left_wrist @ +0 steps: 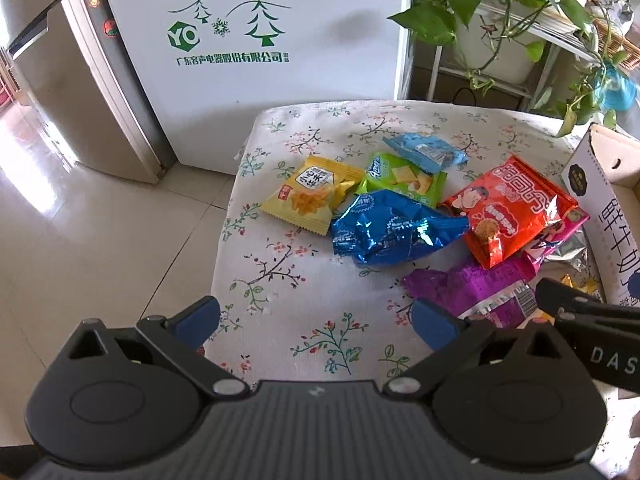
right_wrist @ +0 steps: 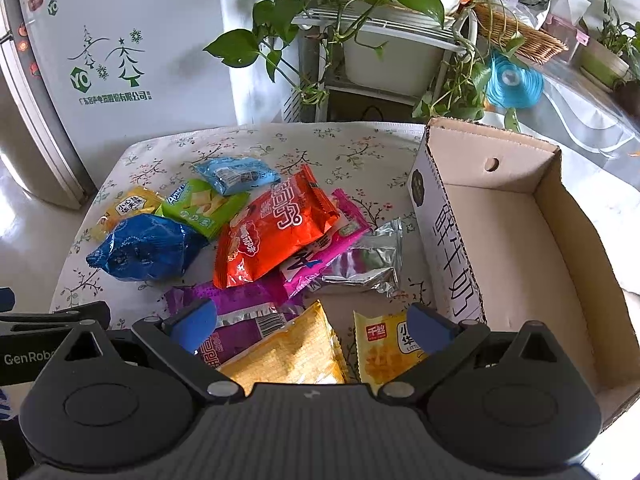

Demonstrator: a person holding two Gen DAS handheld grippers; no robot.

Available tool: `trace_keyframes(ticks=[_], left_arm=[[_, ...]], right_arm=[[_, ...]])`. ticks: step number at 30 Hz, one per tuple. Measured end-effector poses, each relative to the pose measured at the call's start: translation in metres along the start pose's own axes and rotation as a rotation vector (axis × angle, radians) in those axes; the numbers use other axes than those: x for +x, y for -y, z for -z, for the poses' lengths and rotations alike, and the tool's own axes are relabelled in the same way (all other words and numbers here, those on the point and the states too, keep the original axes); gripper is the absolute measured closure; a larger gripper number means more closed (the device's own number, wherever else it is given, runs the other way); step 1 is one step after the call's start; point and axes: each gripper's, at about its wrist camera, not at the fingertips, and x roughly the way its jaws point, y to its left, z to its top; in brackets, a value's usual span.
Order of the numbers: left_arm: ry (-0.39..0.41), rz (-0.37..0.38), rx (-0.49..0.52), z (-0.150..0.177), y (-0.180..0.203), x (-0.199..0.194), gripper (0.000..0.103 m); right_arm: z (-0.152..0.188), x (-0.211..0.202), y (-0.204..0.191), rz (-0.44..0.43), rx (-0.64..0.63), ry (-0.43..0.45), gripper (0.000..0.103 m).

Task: Organize snacks

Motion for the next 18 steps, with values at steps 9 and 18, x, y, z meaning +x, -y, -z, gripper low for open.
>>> trace_keyframes(ticks=[9,18], left_arm=[[0.0,-0.007,-0.001,0.0004,-0.0009,0.0001,0.002],[0.004,-0.014,0.0,0.0014,-0.0009,0.0006,0.002]], right_arm=[[0.0003,0.0019,-0.0013,-0.002,0.003,-0.007,0.0],[0.001,0.0028,-0.0015,-0.003,0.001,-0.006,0.0]])
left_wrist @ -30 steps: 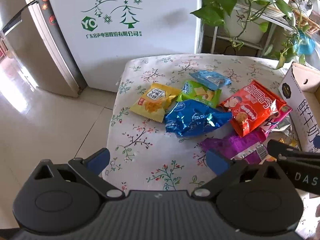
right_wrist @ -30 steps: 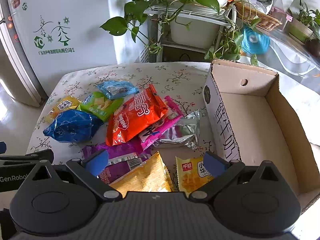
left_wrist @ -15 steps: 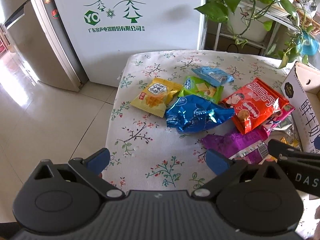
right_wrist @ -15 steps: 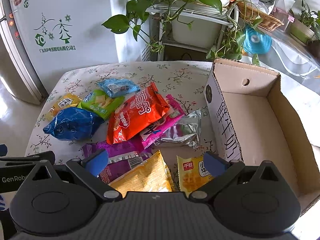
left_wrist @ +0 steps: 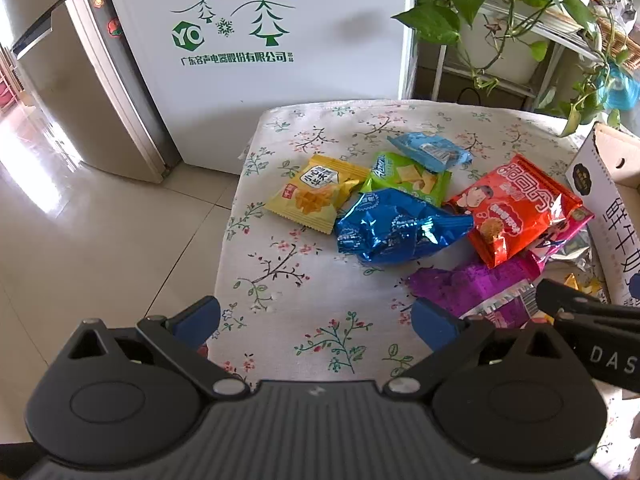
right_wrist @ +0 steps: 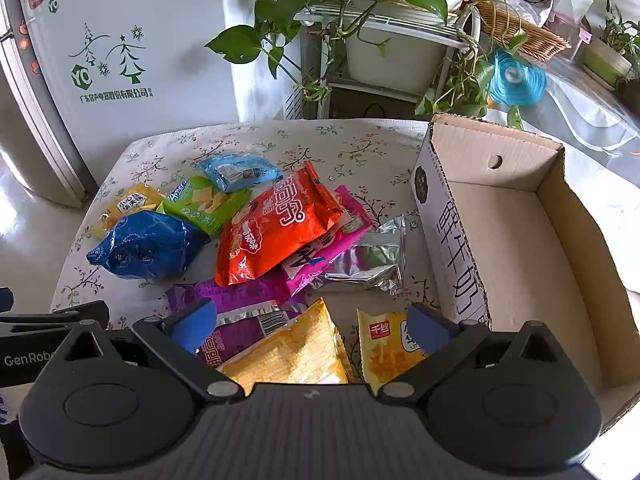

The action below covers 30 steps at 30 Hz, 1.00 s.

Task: Organize snacks

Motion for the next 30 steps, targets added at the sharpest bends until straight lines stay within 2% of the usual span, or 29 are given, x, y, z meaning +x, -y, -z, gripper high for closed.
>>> trace_keyframes(ticks=[12,21,30], left_arm=[[0.009,-0.005,0.003,0.0016,0.0017,-0.0009,0.003],[0.016,0.032,-0.003,0.0033,0.0004,-0.0034,0.003],[0.024,0.015,-0.001,0.0068,-0.0027,-0.0075,0.004]], right_arm=[[-0.0001,-0.0001,-0.0012,0.001,0.0,0.001,0.0],[0.0029,-0.0033,0.0055,-0.046,0.018,-0.005,0.0],[0.0038,-0.0045,0.0023,-0.062,0.011,-0.013,0.0]])
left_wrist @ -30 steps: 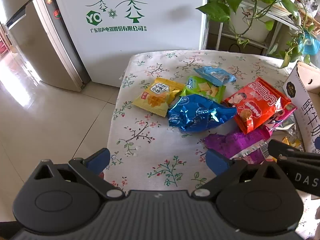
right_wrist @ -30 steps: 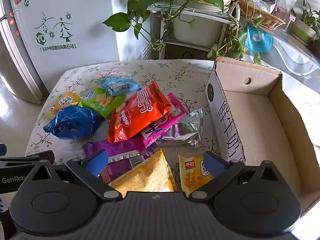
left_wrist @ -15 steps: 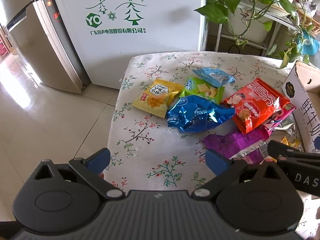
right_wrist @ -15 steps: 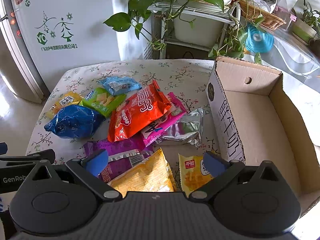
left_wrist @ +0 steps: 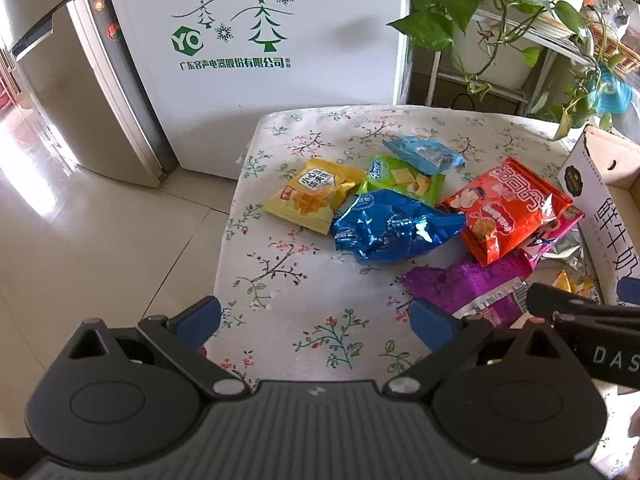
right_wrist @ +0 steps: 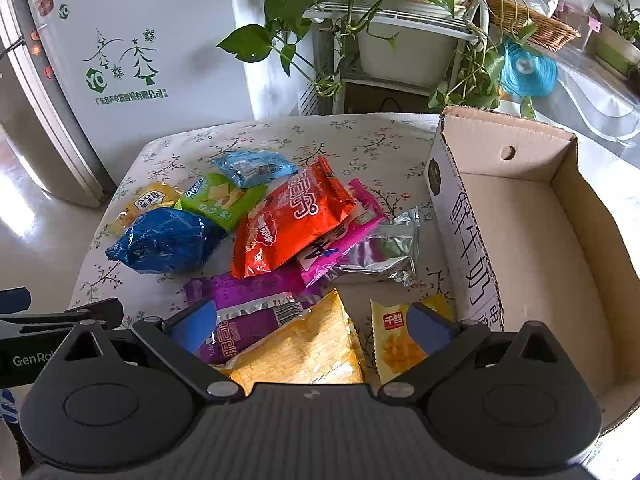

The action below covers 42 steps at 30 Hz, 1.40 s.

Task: Organize snacks
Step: 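Grasp the blue foil bag with the left gripper while the right grasps the yellow chip bag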

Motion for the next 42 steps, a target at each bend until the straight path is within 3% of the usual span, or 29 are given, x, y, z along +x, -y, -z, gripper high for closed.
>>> trace_keyframes(ticks=[9,13,18,21,28,38,42], left_arm=[[0.024,0.008,-0.01,-0.001,-0.004,-0.011,0.003],[0.034,0.043,-0.027,-0.013,-0.013,-0.017,0.002],[0.061,0.024,-0.031,-0.032,-0.027,-0.017,0.002],[0.061,0.045,-0.072,-0.042,-0.034,-0.01,0.002],[-0.021,0.15,-0.152,-0.056,-0.031,0.019,0.002],[-0.009,0.141,-0.172,-0.076,-0.01,0.05,0.002],[-0.033,0.142,-0.189,-0.079,-0.002,0.065,0.002]], right_arm=[[0.0,-0.003,0.0,-0.002,-0.016,0.005,0.0],[0.0,-0.009,0.005,-0.025,-0.003,0.009,0.0],[0.001,-0.014,0.017,-0.052,0.023,0.011,0.0],[0.003,-0.017,0.027,-0.106,0.057,0.005,0.0],[0.015,-0.019,0.038,-0.219,0.092,-0.027,0.0],[0.027,-0.015,0.034,-0.245,0.055,-0.073,0.0],[0.03,-0.008,0.034,-0.273,0.108,-0.125,0.0]])
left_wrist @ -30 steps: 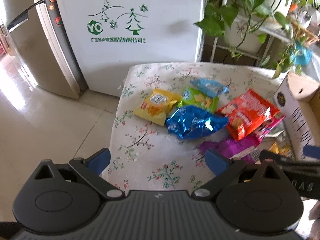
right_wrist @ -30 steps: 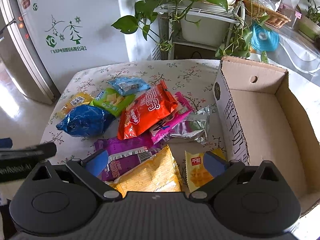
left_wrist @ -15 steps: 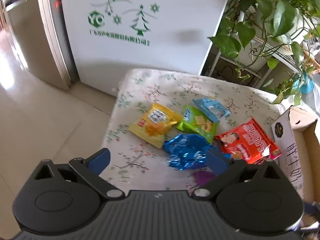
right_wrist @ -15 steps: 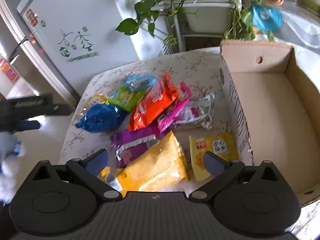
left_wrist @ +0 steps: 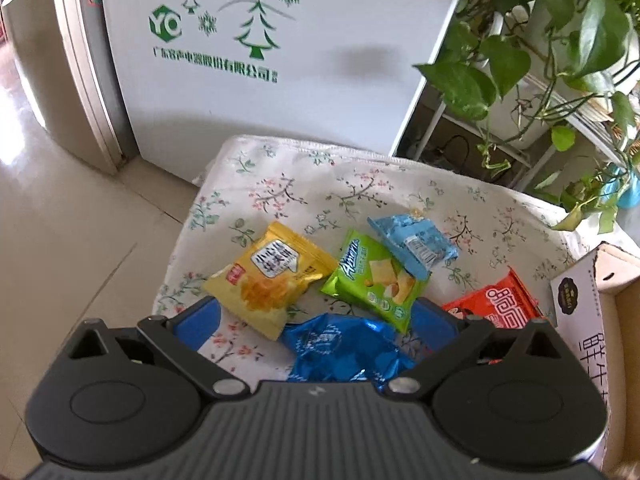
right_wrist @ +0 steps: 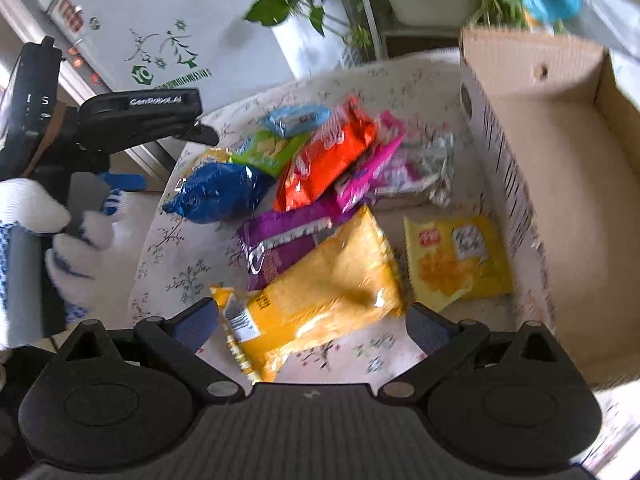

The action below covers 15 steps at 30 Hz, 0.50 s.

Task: Organize snacks
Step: 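Grasp the blue foil bag with the left gripper while the right grasps the yellow chip bag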

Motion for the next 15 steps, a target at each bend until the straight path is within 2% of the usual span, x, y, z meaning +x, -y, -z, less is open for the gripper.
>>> trace_keyframes(ticks=[7,10,15], left_arm=[[-0.037,-0.04,0.036,0.012,0.004,0.019,0.002],[-0.076,-0.022,0.014,0.02,-0.004,0.023,0.001],[-0.082,0.008,0.015,0.032,-0.022,0.014,0.001]], right_arm=[[0.003,0.009,0.006,-0.058,0.107,-0.077,0.0],[0.002,0.014,0.012,-0.083,0.18,-0.104,0.0],[0.0,0.018,0.023,-0.105,0.288,-0.126,0.0]])
